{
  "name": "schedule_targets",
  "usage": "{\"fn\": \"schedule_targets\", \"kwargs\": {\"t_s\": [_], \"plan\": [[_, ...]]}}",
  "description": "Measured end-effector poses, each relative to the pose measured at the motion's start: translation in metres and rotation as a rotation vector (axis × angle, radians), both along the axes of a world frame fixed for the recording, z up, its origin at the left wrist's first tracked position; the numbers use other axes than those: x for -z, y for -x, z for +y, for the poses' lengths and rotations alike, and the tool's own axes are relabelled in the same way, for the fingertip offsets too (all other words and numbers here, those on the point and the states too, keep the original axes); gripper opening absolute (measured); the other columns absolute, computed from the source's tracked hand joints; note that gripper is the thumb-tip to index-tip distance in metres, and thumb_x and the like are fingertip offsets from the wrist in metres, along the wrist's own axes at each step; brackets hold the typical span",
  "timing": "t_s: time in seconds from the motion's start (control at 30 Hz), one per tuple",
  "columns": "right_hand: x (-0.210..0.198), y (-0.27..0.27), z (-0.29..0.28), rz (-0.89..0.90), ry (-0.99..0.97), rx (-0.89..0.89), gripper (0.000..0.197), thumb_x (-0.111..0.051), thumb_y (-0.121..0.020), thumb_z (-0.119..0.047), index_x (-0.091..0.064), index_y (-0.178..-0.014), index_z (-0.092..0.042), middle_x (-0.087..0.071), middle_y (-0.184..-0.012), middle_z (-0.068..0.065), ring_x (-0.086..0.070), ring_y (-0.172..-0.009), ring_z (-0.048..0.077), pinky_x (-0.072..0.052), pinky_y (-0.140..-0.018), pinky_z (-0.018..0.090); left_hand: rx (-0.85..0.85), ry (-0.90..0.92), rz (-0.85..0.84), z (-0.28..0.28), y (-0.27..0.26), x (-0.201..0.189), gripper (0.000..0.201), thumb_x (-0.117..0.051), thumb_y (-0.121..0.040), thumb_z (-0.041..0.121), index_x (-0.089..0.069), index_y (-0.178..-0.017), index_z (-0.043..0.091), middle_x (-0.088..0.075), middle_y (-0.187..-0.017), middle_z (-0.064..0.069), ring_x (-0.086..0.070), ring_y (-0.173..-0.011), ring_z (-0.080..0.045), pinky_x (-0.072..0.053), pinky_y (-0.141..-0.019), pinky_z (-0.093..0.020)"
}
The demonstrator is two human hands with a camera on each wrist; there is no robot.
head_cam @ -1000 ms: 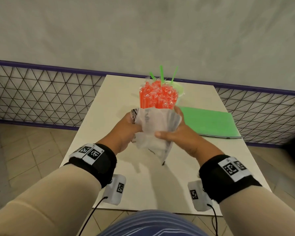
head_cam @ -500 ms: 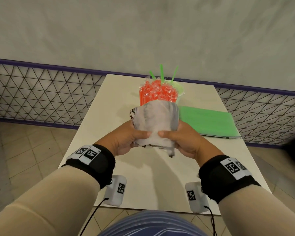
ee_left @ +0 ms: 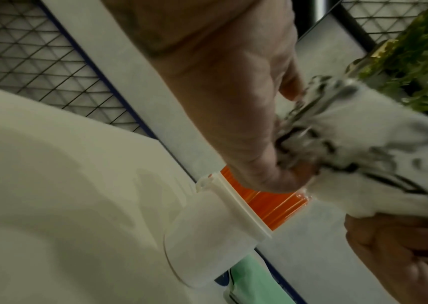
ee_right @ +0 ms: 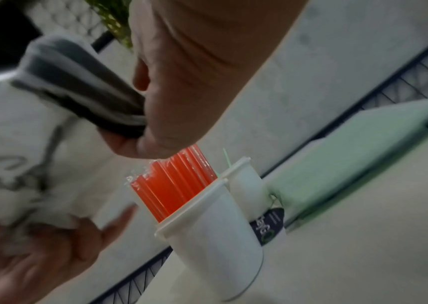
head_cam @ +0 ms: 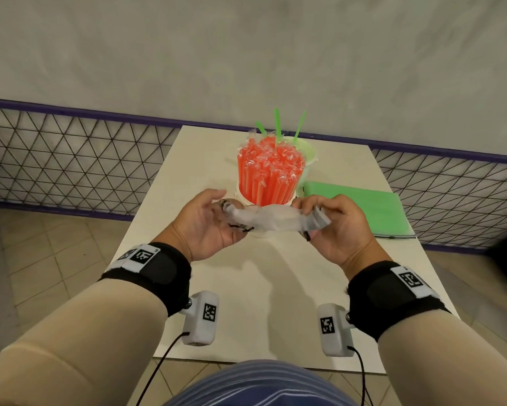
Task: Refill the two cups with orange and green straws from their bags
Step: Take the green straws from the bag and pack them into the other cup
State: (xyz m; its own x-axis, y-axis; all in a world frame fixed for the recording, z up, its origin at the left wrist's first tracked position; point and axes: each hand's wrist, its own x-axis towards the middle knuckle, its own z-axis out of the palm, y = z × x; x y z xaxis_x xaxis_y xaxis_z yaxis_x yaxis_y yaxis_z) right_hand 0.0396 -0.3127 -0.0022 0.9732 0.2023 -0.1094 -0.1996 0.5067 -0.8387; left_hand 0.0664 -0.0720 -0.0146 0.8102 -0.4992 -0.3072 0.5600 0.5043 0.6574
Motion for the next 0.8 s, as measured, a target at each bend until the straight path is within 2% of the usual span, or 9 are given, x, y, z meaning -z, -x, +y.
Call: {"fn": "schedule_targets", "kwargs": {"t_s": [0.1,0.17,0.23,0.37,0.47,0.53,0.63,0.73,0.8], "plan": [[-0.005,-0.004,0.002,-0.061,0.232,0.019,0.035,-0.072,-0.07,-0.041,-0.06,-0.057,-0.011,-0.056,-0.084,0.007,-0.053,-0.074,0.02,-0.048,-0.063,0.029,0.059,-0.299,-0.132,-0.008,-0.006,-0.001,0.031,-0.075,-0.075,0.024,-0.058,-0.099,0.014,-0.062,-0.094,-0.003,-0.062,-0.08,-0.015,-0.054,-0.069,-0.026],[-0.007,-0.005,0.006,-0.135,0.37,0.058,0.021,-0.078,-0.067,-0.021,-0.058,-0.061,-0.016,-0.054,-0.085,0.006,-0.052,-0.072,0.018,-0.047,-0.058,0.029,0.006,-0.379,-0.14,-0.014,-0.009,0.004,0.069,-0.077,-0.066,0.009,-0.046,-0.126,0.022,-0.062,-0.115,-0.004,-0.064,-0.092,-0.015,-0.054,-0.069,-0.026],[-0.008,-0.006,0.008,-0.194,0.44,0.079,0.021,-0.074,-0.071,-0.005,-0.061,-0.076,-0.02,-0.055,-0.095,0.005,-0.053,-0.08,0.019,-0.049,-0.066,0.031,-0.04,-0.321,-0.083,-0.015,-0.011,0.009,0.086,-0.081,-0.062,0.001,-0.04,-0.135,0.021,-0.06,-0.126,-0.008,-0.064,-0.1,-0.019,-0.053,-0.074,-0.028],[-0.007,-0.002,0.004,-0.153,0.658,0.076,0.041,-0.074,-0.079,-0.002,-0.063,-0.109,-0.028,-0.062,-0.11,-0.004,-0.062,-0.096,0.016,-0.055,-0.086,0.036,-0.117,-0.241,-0.09,-0.01,-0.018,0.011,0.063,-0.075,-0.073,-0.001,-0.053,-0.132,0.005,-0.062,-0.122,-0.015,-0.067,-0.097,-0.025,-0.056,-0.08,-0.032],[-0.003,0.005,0.008,-0.11,0.835,-0.163,0.035,-0.074,-0.081,-0.005,-0.066,-0.109,-0.026,-0.073,-0.099,-0.004,-0.07,-0.089,0.013,-0.056,-0.079,0.03,-0.318,-0.303,-0.093,-0.009,-0.026,0.006,0.048,-0.068,-0.084,0.001,-0.054,-0.128,0.012,-0.066,-0.11,-0.009,-0.068,-0.086,-0.019,-0.057,-0.072,-0.03],[-0.003,0.004,0.015,-0.113,0.802,-0.129,0.029,-0.071,-0.084,-0.003,-0.067,-0.106,-0.022,-0.074,-0.093,-0.002,-0.07,-0.085,0.014,-0.056,-0.072,0.027,-0.415,-0.271,-0.092,-0.011,-0.029,0.004,0.043,-0.069,-0.088,0.019,-0.055,-0.127,0.011,-0.068,-0.111,-0.007,-0.069,-0.087,-0.018,-0.057,-0.073,-0.03],[-0.004,-0.007,0.03,-0.121,0.664,0.031,0.025,-0.069,-0.085,-0.001,-0.067,-0.101,-0.021,-0.073,-0.089,-0.002,-0.07,-0.08,0.012,-0.054,-0.068,0.025,-0.429,-0.048,-0.046,-0.022,-0.017,-0.006,0.066,-0.063,-0.079,0.053,-0.057,-0.129,0.01,-0.068,-0.12,-0.011,-0.065,-0.111,-0.026,-0.051,-0.097,-0.041],[-0.006,-0.016,0.047,-0.164,0.674,0.099,0.02,-0.07,-0.085,-0.003,-0.066,-0.095,-0.02,-0.072,-0.084,-0.002,-0.069,-0.078,0.015,-0.057,-0.07,0.031,-0.321,-0.093,-0.106,-0.038,-0.002,-0.01,0.05,-0.057,-0.09,0.039,-0.056,-0.129,0.007,-0.067,-0.122,-0.015,-0.064,-0.114,-0.031,-0.05,-0.098,-0.045],[-0.003,-0.019,0.056,-0.174,0.7,0.106,0.019,-0.072,-0.084,-0.007,-0.065,-0.094,-0.022,-0.071,-0.082,-0.002,-0.069,-0.078,0.017,-0.057,-0.072,0.037,-0.404,-0.227,-0.113,-0.044,-0.004,-0.009,0.03,-0.056,-0.097,0.02,-0.06,-0.123,0.007,-0.07,-0.114,-0.016,-0.067,-0.105,-0.034,-0.054,-0.092,-0.046]]}}
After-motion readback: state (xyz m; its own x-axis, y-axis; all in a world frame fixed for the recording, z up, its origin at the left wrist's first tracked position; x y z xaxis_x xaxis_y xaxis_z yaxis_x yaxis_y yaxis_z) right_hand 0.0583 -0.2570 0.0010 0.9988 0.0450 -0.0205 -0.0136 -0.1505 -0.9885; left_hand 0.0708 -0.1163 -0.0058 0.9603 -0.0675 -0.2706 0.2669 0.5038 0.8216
